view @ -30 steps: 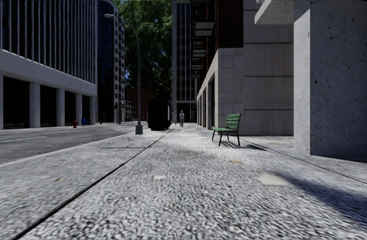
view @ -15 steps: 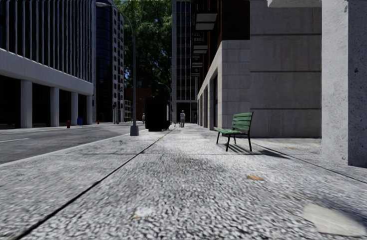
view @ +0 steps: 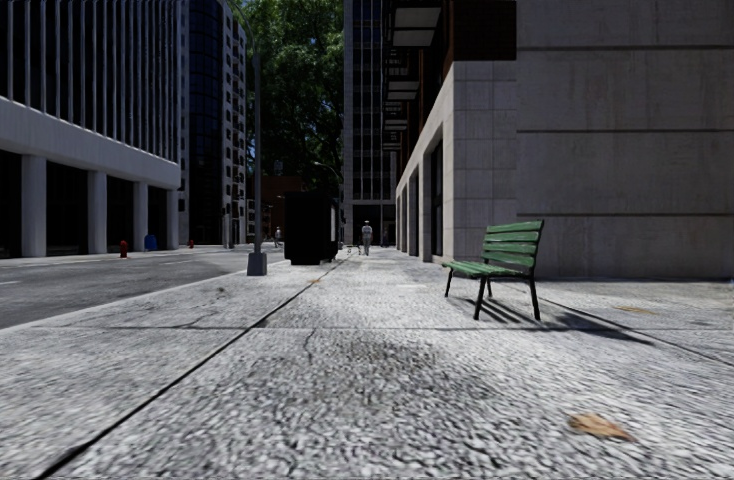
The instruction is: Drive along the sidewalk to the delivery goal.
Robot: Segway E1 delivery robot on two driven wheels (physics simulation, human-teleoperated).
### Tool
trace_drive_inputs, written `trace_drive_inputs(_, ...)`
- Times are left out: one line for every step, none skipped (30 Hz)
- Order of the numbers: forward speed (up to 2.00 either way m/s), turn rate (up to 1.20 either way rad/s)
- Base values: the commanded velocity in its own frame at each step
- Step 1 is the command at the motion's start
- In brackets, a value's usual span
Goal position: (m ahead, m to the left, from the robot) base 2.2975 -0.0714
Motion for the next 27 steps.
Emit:
trace_drive_inputs(2.0,0.0)
trace_drive_inputs(2.0,0.0)
trace_drive_inputs(2.0,0.0)
trace_drive_inputs(2.0,0.0)
trace_drive_inputs(2.0,0.0)
trace_drive_inputs(2.0,0.0)
trace_drive_inputs(2.0,0.0)
trace_drive_inputs(2.0,0.0)
trace_drive_inputs(2.0,0.0)
trace_drive_inputs(2.0,0.0)
trace_drive_inputs(2.0,0.0)
trace_drive_inputs(2.0,0.0)
trace_drive_inputs(2.0,0.0)
trace_drive_inputs(2.0,0.0)
trace_drive_inputs(2.0,0.0)
trace_drive_inputs(2.0,0.0)
trace_drive_inputs(2.0,0.0)
trace_drive_inputs(2.0,0.0)
trace_drive_inputs(2.0,0.0)
trace_drive_inputs(2.0,0.0)
trace_drive_inputs(2.0,0.0)
trace_drive_inputs(2.0,0.0)
trace_drive_inputs(2.0,0.0)
trace_drive_inputs(2.0,0.0)
trace_drive_inputs(2.0,0.0)
trace_drive_inputs(2.0,0.0)
trace_drive_inputs(2.0,0.0)
